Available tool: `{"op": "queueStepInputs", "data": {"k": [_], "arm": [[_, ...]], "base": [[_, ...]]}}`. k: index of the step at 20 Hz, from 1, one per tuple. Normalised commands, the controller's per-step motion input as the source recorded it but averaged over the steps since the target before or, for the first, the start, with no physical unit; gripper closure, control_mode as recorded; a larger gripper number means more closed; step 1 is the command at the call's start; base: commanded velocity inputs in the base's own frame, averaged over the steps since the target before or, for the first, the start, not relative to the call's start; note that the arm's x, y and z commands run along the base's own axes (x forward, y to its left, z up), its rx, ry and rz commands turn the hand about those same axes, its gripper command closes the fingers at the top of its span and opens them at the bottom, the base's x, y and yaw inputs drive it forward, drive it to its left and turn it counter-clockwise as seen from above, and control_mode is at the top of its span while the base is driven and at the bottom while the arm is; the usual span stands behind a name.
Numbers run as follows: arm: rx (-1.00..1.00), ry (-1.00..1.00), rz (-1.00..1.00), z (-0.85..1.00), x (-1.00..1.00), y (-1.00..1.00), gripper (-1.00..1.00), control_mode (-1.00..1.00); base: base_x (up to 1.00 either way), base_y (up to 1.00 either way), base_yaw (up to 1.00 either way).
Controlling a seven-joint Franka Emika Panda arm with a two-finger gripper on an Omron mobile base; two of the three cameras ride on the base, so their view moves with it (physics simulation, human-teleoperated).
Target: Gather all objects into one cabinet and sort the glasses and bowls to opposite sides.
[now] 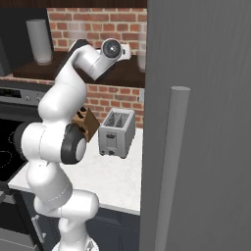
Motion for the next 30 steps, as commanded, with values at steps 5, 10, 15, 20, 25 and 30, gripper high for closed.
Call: {"op": "queueStepInputs", "data": {"k": [5,10,15,20,25,30], "arm": [[0.00,0.03,0.00,-0.03,0.15,0.00,-1.00,-1.00],[0.00,0.05,0.06,0.00,0.05,0.00,-1.00,-1.00],[0.00,0.05,0.13,0.00,0.00,0.00,-1.00,-1.00],[0.00,0.02,0.11,0.00,0.00,0.00,-1.00,-1.00],[0.00,0.00,0.08,0.00,0.00,0.00,-1.00,-1.00],[0.00,0.00,0.00,0.00,0.06,0.00,-1.00,-1.00]], "base": [[0.00,0.00,0.00],[0.00,0.00,0.00],[0.00,0.00,0.00],[0.00,0.00,0.00],[0.00,0.00,0.00],[0.00,0.00,0.00]]}}
